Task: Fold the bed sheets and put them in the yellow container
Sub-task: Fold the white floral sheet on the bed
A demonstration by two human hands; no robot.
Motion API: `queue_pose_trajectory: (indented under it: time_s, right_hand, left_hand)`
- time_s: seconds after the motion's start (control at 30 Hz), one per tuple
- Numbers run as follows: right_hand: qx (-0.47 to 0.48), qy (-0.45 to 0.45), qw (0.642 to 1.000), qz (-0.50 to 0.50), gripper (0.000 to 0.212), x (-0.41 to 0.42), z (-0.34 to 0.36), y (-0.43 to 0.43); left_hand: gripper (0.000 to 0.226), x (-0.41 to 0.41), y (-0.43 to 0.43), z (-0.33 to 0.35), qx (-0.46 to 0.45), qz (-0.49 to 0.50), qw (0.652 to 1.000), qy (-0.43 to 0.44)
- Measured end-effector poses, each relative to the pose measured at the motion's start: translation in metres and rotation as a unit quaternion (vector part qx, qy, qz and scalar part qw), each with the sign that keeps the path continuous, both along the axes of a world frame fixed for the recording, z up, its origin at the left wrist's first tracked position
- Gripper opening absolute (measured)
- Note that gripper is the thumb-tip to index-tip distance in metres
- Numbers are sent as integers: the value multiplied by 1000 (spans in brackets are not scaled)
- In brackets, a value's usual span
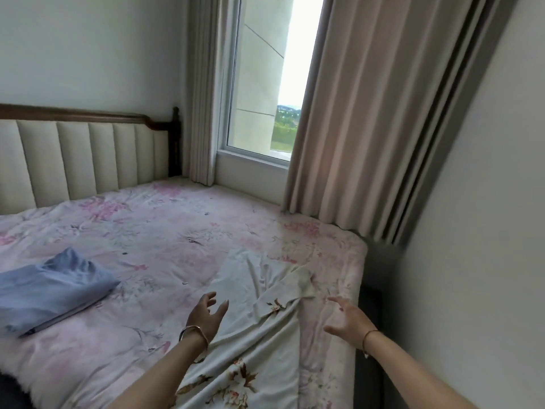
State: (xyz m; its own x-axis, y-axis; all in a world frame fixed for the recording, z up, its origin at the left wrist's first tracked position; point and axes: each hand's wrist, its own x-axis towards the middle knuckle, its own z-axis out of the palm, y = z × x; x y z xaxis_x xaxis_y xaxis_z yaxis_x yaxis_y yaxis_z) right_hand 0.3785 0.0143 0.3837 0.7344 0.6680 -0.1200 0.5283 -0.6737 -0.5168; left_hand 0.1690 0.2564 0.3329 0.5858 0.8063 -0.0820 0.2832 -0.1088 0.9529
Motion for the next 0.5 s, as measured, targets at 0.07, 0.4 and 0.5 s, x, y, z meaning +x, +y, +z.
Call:
queue_pose_trajectory:
  time_s: [0.07,0.4,0.5]
  right_hand:
    - [-10,2,999,34,73,24,7,0]
    - [-6,21,993,117,73,69,9,15]
    - [-17,16,992,128,73,72,7,20]
  left_hand:
    - [52,16,-18,0,-7,19,1000,3]
    - [55,46,-47,-7,-20,57,998,29]
    - [55,49,-41,-8,-17,60,998,29]
